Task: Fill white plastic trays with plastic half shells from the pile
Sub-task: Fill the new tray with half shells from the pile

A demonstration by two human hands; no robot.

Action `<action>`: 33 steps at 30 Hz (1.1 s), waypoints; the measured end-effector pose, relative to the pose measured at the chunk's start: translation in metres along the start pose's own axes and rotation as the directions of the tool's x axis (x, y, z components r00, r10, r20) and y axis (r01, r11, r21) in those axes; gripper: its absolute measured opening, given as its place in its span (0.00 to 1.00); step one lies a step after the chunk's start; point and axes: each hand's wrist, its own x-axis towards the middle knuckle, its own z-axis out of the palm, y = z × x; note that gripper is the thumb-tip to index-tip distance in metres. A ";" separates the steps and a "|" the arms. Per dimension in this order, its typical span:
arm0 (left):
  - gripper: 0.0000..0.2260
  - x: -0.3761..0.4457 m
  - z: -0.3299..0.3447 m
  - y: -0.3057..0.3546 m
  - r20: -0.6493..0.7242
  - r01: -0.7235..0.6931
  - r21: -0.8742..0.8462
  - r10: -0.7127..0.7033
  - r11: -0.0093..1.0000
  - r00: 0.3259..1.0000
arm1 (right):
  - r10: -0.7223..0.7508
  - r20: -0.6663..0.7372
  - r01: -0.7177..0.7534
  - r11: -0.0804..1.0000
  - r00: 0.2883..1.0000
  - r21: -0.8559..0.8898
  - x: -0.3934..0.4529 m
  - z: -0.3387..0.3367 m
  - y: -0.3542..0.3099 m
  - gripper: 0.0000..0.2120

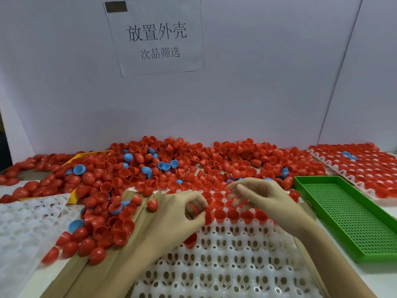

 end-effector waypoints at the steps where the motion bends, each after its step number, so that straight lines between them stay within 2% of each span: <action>1: 0.08 0.000 -0.002 0.000 -0.017 -0.032 0.059 0.033 0.998 0.999 | 0.010 -0.058 -0.009 1.000 0.998 0.028 0.000 -0.004 0.001 0.11; 5: 0.08 0.000 -0.005 -0.001 0.036 -0.098 0.146 0.093 0.985 0.995 | 0.045 -0.161 -0.033 0.997 0.986 0.074 0.001 -0.011 0.006 0.11; 12: 0.04 -0.003 -0.003 0.000 0.174 -0.102 0.189 0.069 0.977 0.982 | 0.048 -0.204 -0.035 0.997 0.978 0.064 0.003 -0.012 0.008 0.12; 18: 0.04 -0.008 -0.001 0.001 0.271 -0.161 0.234 0.094 0.959 0.958 | 0.057 -0.224 -0.044 0.997 0.973 0.062 0.003 -0.012 0.010 0.12; 23: 0.06 -0.008 0.000 -0.004 0.260 -0.203 0.306 0.124 0.930 0.958 | 0.063 -0.230 -0.051 0.997 0.971 0.058 0.004 -0.013 0.013 0.12; 28: 0.06 -0.002 -0.011 -0.006 0.235 -0.145 0.187 0.098 0.972 0.967 | 0.062 -0.255 -0.048 0.997 0.965 0.059 0.004 -0.017 0.017 0.12; 30: 0.05 0.003 -0.016 -0.011 0.165 -0.106 0.140 0.082 0.984 0.983 | 0.053 -0.264 -0.039 0.998 0.963 0.056 0.004 -0.019 0.018 0.12; 33: 0.08 0.010 -0.020 -0.031 -0.020 -0.044 0.126 0.047 0.991 0.999 | 0.030 -0.293 -0.018 0.999 0.956 0.042 0.004 -0.020 0.018 0.12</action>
